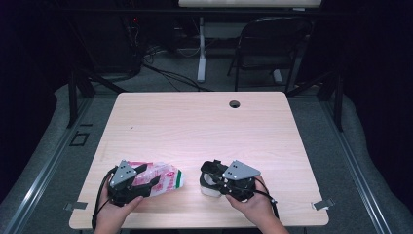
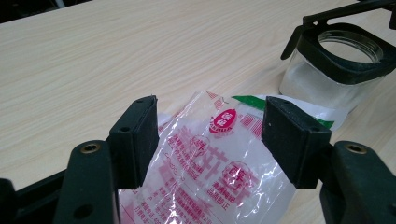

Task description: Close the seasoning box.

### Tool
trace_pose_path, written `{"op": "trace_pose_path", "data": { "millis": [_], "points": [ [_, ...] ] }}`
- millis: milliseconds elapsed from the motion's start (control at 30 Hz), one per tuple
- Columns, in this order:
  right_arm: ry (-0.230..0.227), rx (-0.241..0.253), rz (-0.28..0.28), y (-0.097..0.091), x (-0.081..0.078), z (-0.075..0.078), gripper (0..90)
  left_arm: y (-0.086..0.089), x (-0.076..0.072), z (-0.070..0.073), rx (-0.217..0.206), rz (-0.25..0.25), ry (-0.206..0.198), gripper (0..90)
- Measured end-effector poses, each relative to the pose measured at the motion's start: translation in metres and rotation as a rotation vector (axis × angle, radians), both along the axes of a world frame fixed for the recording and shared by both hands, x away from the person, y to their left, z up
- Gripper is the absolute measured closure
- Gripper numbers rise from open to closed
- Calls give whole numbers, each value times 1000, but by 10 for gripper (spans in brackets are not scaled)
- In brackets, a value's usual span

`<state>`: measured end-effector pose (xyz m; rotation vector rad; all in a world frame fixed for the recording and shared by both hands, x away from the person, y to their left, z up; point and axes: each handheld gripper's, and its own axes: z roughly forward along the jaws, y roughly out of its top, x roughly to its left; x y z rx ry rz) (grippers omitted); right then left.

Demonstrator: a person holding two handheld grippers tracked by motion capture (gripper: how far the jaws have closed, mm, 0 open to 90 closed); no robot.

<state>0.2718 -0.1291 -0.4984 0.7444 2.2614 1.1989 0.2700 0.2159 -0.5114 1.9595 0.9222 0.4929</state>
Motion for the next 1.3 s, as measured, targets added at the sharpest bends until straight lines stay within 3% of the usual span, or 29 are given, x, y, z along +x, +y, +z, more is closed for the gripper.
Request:
{"op": "trace_pose_path", "data": {
  "millis": [233, 800, 1300],
  "points": [
    [22, 19, 10, 0, 0, 0, 578, 0, 0, 0, 3, 0, -2, 364],
    [31, -3, 17, 1, 0, -1, 541, 2, -1, -1, 7, 5, -2, 364],
    [59, 11, 12, 1, 0, -2, 519, 5, 0, -1, 4, 18, -2, 364]
  ]
}}
